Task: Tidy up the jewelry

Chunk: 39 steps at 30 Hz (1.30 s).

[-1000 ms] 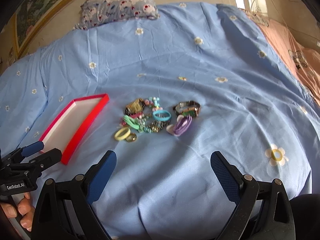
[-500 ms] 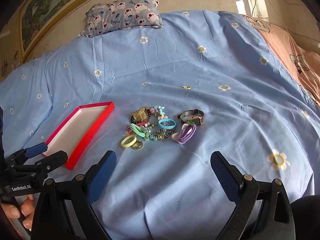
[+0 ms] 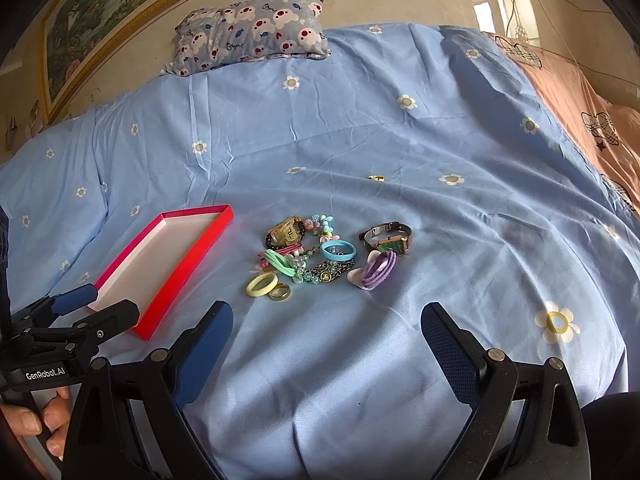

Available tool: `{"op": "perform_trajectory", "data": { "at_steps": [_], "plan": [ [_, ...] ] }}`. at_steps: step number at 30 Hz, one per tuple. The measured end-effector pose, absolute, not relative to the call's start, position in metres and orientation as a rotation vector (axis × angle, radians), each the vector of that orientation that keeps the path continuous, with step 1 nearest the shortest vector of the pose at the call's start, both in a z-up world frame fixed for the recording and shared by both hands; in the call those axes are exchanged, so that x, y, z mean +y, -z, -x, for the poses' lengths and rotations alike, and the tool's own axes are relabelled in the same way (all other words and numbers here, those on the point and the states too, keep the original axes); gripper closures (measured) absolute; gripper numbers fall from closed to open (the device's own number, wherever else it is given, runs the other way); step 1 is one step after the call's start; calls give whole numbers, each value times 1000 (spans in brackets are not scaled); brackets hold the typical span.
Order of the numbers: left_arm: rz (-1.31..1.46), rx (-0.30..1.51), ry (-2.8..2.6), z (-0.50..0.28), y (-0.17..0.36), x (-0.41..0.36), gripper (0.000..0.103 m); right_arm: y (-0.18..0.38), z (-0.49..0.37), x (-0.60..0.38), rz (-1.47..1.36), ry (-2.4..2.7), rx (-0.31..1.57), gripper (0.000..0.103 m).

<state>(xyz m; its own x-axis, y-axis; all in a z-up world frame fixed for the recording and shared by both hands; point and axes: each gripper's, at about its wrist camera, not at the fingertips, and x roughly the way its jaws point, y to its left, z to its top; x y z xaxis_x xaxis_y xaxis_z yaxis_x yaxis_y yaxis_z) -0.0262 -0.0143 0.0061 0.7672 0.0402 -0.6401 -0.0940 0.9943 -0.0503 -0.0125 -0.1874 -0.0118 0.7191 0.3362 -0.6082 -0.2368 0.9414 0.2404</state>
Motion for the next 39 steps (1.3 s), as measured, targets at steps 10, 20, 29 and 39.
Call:
{"op": "perform_trajectory", "data": {
  "at_steps": [10, 20, 29, 39],
  "plan": [
    [75, 692, -71, 28, -7, -17, 0, 8, 14, -188, -157, -331, 693, 7],
    [75, 703, -68, 27, -6, -20, 0, 8, 12, -186, -157, -335, 700, 7],
    [112, 757, -21, 11, 4, -15, 0, 11, 5, -188, -172, -337, 723, 7],
    [109, 822, 48, -27, 16, -16, 18, 20, -24, -193, -194, -325, 791, 35]
  ]
}}
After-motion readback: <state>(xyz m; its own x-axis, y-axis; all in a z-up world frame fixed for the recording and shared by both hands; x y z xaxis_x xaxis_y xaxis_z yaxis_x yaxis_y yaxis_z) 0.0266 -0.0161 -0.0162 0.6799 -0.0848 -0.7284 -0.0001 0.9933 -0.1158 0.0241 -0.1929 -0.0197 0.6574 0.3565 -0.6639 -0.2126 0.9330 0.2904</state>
